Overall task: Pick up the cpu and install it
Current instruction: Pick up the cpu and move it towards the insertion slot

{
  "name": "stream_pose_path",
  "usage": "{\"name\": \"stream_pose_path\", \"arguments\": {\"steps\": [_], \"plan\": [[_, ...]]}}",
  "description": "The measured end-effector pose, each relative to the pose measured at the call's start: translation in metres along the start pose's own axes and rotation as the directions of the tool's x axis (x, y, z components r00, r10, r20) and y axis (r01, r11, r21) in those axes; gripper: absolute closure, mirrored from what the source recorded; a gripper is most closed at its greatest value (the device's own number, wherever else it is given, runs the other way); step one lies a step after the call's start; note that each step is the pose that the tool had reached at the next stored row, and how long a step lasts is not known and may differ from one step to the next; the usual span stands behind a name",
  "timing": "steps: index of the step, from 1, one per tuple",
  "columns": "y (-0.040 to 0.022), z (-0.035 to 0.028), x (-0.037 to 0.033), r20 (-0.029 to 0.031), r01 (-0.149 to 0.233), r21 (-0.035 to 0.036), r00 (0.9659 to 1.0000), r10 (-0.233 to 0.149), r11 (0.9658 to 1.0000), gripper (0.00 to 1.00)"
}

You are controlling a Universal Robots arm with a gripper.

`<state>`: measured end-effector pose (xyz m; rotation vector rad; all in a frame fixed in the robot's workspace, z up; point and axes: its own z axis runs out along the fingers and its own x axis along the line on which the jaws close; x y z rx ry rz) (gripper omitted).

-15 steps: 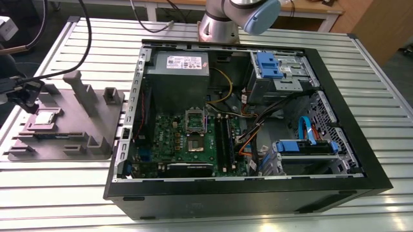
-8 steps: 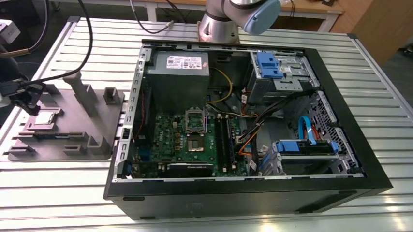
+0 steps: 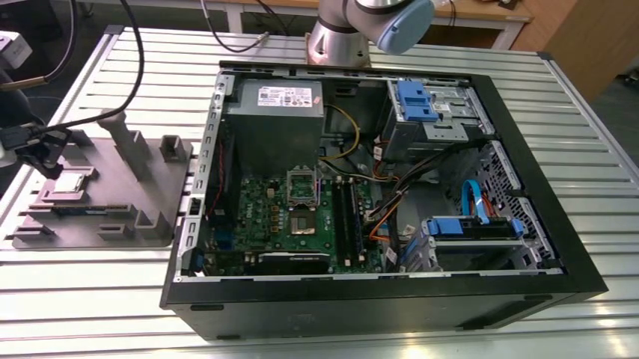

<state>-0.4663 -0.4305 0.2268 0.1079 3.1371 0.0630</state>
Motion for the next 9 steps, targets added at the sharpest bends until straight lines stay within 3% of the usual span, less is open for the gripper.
{"name": "stream_pose_path", "arguments": {"steps": [9], "plan": [[-0.0002, 0.0067, -0.0002, -0.0007, 0.005, 0.0004, 1.0, -0.005, 1.0, 0.9]]}}
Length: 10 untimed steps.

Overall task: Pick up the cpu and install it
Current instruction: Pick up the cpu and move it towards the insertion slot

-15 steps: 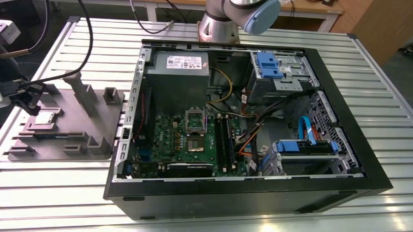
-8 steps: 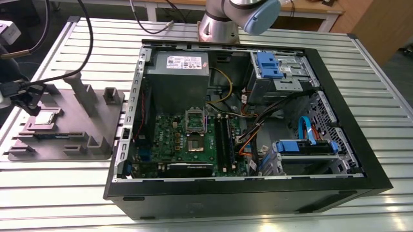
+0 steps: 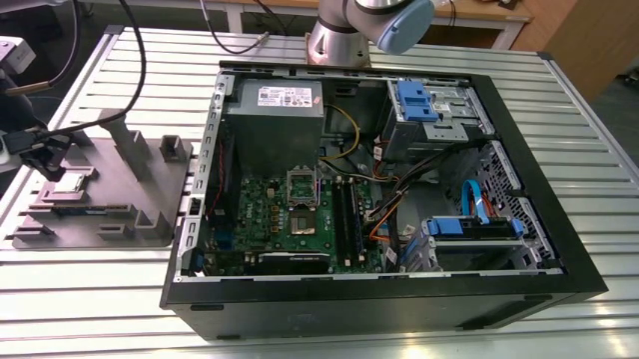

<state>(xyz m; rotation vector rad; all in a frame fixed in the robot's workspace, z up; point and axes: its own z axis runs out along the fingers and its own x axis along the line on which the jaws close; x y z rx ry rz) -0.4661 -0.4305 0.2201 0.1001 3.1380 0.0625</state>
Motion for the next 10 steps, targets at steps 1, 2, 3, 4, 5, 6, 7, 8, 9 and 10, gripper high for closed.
{"name": "stream_pose_path", "arguments": {"steps": [1, 2, 3, 4, 5, 6, 7, 8, 9, 10], "plan": [[0.0, 0.0002, 0.0, -0.0002, 0.002, 0.0, 1.0, -0.002, 1.0, 0.9], [0.0, 0.0002, 0.0, -0.0002, 0.002, 0.0001, 1.0, -0.002, 1.0, 0.9], [-0.0001, 0.0003, 0.0, -0.0002, 0.002, 0.0, 1.0, -0.002, 1.0, 0.9], [0.0, 0.0004, 0.0, 0.0, 0.002, -0.0001, 1.0, -0.002, 1.0, 0.9], [0.0, 0.0004, 0.0, 0.0, 0.002, -0.0001, 1.0, -0.002, 1.0, 0.9], [0.0, 0.0005, 0.0, 0.0, 0.003, -0.0002, 1.0, -0.003, 1.0, 0.9], [0.0, 0.0006, -0.0001, -0.0001, 0.007, -0.0001, 1.0, -0.007, 1.0, 0.9], [0.0, 0.0006, 0.0, -0.0004, 0.013, -0.0001, 0.9999, -0.013, 0.9999, 0.9], [-0.0001, 0.0007, -0.0001, -0.0006, 0.018, -0.0001, 0.9998, -0.018, 0.9998, 0.9], [0.0, 0.0007, 0.0, -0.0006, 0.019, -0.0001, 0.9998, -0.019, 0.9998, 0.9]]}}
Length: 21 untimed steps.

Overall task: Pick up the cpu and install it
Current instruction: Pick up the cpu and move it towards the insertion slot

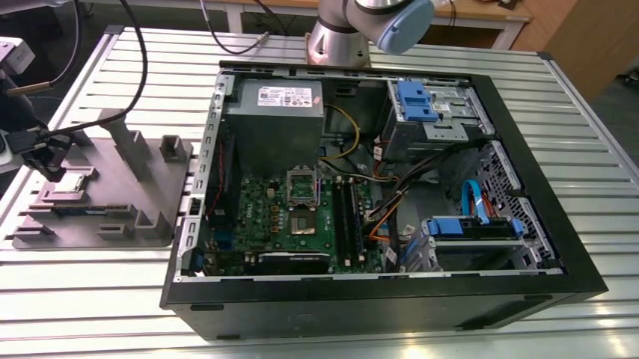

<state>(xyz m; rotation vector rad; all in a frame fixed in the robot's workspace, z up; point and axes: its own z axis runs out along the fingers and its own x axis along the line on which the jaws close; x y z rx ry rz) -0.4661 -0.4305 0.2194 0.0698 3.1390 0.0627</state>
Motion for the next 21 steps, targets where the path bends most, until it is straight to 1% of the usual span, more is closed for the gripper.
{"name": "stream_pose_path", "arguments": {"steps": [14, 15, 16, 17, 19, 21], "plan": [[0.0, 0.0, 0.0, -0.0001, 0.0, 0.0, 1.0, 0.0, 1.0, 0.9], [0.0, 0.0, 0.0, -0.0001, 0.0, 0.0, 1.0, 0.0, 1.0, 0.89], [0.0, 0.0, 0.0, -0.0001, 0.0, 0.0, 1.0, 0.0, 1.0, 0.84], [0.0, 0.0, 0.0, 0.0, 0.0, 0.0, 1.0, 0.0, 1.0, 0.84], [0.0, 0.0, 0.0, 0.0, 0.0, 0.0, 1.0, 0.0, 1.0, 0.71], [0.0, 0.0, 0.0, 0.0, 0.0, 0.0, 1.0, 0.0, 1.0, 0.71]]}}
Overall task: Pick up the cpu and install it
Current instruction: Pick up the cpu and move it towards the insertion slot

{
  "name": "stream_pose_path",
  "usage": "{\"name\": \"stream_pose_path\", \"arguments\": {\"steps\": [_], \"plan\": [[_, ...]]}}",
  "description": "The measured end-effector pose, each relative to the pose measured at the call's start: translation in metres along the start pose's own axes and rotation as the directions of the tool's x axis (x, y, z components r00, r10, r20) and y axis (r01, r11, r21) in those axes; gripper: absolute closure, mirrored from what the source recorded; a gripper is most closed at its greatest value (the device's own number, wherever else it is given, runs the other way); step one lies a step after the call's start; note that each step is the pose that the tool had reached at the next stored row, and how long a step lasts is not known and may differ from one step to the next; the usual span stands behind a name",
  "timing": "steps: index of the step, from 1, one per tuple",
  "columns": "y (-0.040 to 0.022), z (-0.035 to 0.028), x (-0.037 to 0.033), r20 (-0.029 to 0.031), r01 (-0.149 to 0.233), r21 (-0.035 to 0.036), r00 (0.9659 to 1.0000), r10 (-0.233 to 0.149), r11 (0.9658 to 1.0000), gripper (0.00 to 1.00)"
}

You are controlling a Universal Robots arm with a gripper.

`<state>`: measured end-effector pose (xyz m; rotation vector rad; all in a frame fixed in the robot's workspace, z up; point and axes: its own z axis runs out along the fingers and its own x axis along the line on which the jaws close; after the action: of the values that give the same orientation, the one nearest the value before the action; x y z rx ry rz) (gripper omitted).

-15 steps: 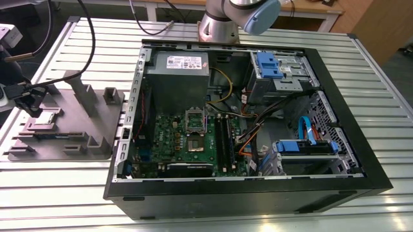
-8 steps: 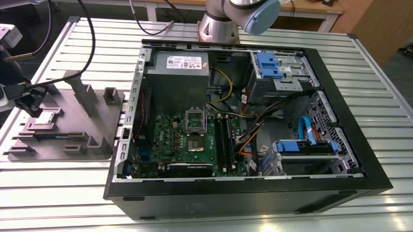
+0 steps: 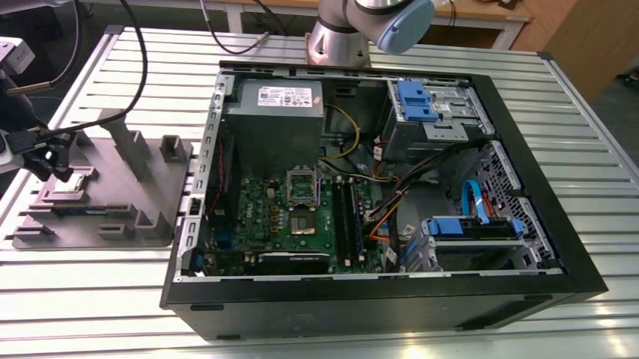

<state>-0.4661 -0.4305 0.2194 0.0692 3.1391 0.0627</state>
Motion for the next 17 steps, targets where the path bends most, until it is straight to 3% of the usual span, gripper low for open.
{"name": "stream_pose_path", "arguments": {"steps": [1, 14, 16, 17], "plan": [[0.0, 0.0, 0.0, 0.0, 0.0, 0.0, 1.0, 0.0, 1.0, 0.64], [0.0, 0.0, 0.0, 0.0, 0.0, 0.0, 1.0, 0.0, 1.0, 0.63], [0.0, 0.0, 0.0, 0.0, 0.0, 0.0, 1.0, 0.0, 1.0, 0.52], [0.0, 0.0, 0.0, 0.0, 0.0, 0.0, 1.0, 0.0, 1.0, 0.52]]}}
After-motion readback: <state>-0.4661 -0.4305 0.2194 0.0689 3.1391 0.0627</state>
